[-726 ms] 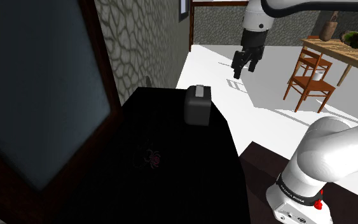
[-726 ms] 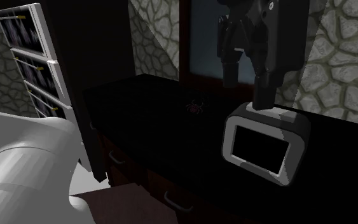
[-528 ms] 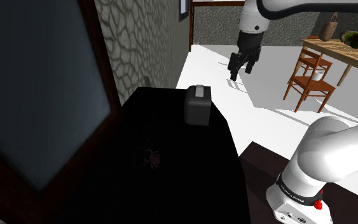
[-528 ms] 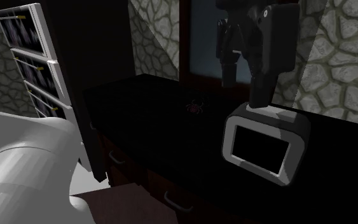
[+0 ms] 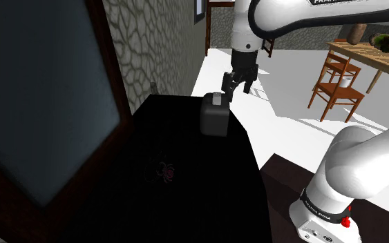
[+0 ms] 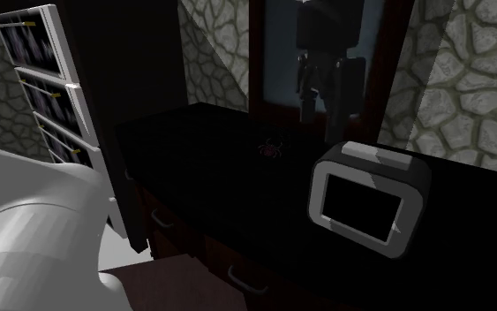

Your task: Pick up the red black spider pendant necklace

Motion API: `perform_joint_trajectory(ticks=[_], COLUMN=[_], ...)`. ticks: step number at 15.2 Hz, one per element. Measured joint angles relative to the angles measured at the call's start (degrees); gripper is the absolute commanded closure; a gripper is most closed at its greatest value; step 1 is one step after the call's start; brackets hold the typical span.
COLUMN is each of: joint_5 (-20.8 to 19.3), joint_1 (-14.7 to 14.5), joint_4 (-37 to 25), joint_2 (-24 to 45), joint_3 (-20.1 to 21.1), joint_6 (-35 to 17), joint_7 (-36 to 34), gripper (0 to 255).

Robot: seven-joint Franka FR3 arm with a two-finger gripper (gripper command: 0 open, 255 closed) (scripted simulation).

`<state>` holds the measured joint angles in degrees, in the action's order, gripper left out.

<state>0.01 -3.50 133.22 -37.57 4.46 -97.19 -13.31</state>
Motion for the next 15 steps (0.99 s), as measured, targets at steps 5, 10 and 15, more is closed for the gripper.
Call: perform_joint_trajectory(ticks=[5, 10, 15], joint_5=[3.1, 5.1, 6.1], joint_1=[-2.1, -3.8, -5.6], joint_4=[-2.2, -5.9, -10.4], joint_2=[6.5, 13.7, 22.0], joint_3=[4.4, 8.5, 12.9], joint_6=[-3.4, -6.4, -9.7], joint_7=[-4.8, -9.3, -14.4], gripper=[0, 0, 0])
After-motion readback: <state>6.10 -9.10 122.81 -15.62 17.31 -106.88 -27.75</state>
